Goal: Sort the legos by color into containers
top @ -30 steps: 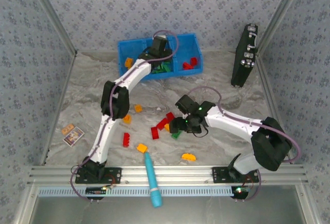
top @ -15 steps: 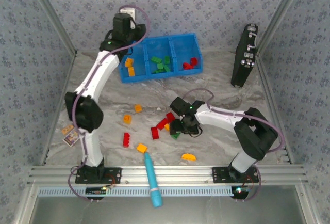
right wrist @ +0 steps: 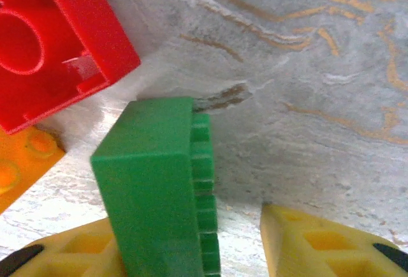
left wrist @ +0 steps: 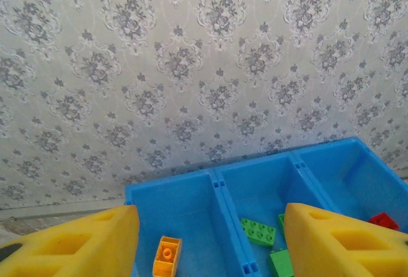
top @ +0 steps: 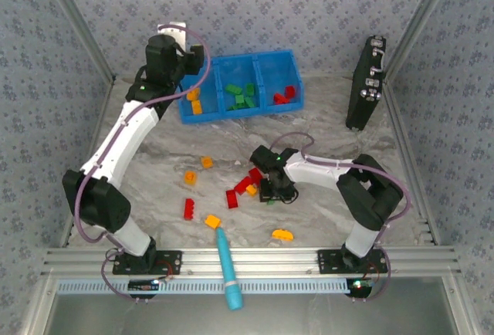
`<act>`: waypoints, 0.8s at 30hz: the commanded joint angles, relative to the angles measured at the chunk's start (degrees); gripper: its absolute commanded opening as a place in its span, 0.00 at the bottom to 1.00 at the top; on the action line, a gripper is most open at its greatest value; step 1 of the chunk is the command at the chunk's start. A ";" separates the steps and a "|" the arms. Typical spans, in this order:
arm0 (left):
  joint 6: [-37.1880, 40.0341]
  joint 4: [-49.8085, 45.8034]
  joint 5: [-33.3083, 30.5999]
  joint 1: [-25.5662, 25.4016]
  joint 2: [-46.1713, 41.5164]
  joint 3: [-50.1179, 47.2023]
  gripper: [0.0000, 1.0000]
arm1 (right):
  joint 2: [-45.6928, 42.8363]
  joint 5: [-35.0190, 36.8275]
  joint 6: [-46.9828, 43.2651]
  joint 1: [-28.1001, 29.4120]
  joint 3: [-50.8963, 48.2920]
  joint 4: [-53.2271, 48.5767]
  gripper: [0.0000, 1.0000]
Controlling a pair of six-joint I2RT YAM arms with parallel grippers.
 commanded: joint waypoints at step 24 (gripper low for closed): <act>-5.16 -21.78 12.23 18.77 -26.29 -19.98 0.70 | -0.42 6.27 -9.66 -5.54 3.11 -10.51 0.16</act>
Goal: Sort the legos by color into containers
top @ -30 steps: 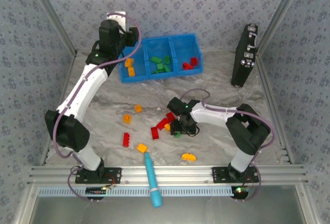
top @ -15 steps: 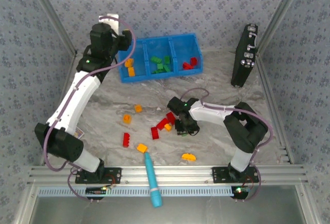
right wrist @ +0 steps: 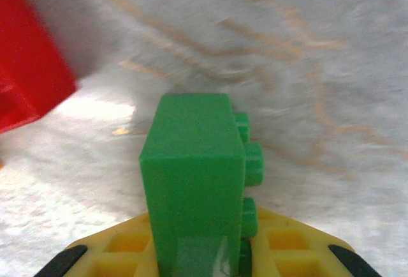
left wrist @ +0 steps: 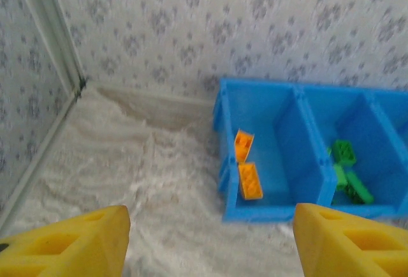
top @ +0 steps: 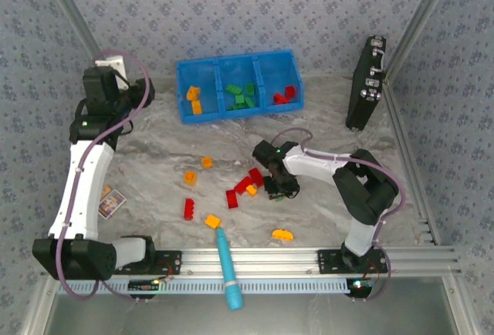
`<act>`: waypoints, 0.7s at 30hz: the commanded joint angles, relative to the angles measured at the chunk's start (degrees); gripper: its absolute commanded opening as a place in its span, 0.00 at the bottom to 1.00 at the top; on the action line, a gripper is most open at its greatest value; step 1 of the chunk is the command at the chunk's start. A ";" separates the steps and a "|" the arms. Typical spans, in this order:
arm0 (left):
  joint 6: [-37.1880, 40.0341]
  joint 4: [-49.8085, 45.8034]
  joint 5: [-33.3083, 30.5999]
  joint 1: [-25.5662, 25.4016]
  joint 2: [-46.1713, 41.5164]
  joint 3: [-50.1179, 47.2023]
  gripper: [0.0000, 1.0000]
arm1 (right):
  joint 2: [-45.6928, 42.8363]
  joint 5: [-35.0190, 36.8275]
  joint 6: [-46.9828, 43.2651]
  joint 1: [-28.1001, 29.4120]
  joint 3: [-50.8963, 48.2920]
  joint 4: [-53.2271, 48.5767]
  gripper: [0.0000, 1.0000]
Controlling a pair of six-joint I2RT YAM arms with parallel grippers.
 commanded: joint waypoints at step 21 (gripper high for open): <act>5.33 -8.78 0.29 1.45 -22.84 -22.52 0.79 | 3.97 20.92 -23.29 -11.09 39.96 -11.83 0.18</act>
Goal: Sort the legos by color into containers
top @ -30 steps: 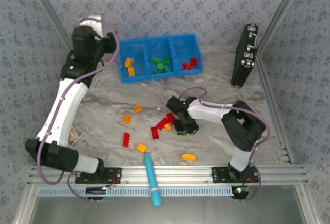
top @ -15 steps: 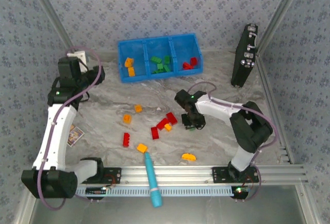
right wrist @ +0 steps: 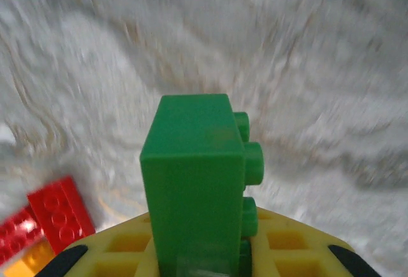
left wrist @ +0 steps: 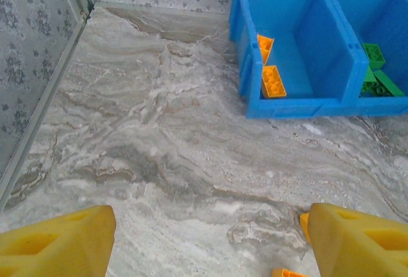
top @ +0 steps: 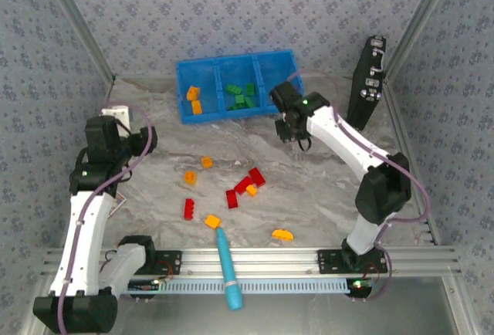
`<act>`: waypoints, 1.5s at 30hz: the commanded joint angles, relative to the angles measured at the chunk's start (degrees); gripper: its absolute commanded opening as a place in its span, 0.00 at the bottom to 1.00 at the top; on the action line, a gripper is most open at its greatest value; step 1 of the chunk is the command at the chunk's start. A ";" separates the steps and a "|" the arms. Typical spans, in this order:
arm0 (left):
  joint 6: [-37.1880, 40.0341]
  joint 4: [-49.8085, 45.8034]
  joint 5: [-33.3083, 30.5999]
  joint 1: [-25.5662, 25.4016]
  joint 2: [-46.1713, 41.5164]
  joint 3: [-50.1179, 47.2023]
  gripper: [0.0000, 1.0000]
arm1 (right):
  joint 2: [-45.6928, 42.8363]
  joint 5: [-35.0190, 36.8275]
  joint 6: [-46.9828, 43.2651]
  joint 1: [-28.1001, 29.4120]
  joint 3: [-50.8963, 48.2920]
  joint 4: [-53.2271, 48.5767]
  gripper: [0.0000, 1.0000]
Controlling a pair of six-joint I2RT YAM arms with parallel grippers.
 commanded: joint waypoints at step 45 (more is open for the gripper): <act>-15.57 -6.12 12.21 0.43 -1.79 -10.87 0.79 | 49.89 1.48 -19.04 0.62 51.39 28.22 0.48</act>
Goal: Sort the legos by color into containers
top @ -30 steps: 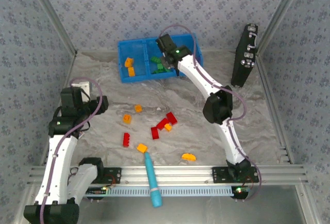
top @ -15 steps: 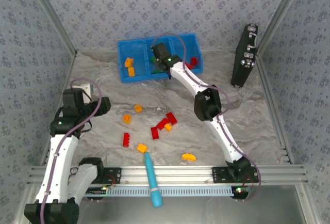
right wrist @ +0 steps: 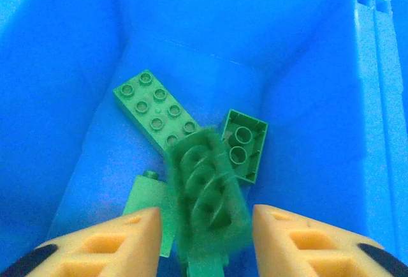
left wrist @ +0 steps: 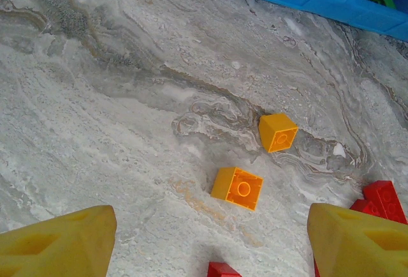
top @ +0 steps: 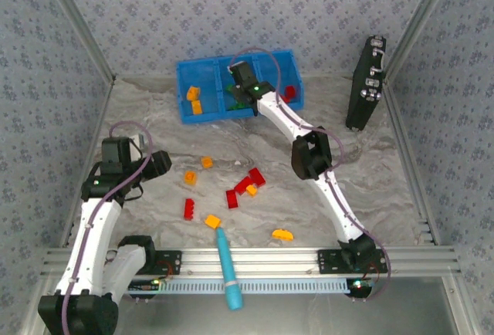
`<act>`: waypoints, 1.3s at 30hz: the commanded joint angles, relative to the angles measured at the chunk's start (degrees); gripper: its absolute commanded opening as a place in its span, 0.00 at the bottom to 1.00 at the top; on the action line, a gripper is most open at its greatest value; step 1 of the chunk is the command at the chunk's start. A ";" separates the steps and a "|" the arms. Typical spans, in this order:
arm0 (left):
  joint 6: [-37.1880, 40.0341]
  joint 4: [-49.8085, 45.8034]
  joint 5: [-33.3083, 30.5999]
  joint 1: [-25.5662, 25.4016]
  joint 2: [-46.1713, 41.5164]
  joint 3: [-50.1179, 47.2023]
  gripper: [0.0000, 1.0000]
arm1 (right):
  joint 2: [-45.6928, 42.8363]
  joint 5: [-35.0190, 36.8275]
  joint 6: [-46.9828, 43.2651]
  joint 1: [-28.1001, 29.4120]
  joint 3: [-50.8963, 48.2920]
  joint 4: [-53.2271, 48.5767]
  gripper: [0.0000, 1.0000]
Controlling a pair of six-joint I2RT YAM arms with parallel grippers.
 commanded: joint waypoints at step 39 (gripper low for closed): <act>-2.17 9.95 -7.66 -19.53 29.78 2.71 0.72 | -63.96 -5.27 1.65 2.45 -71.80 -2.37 0.60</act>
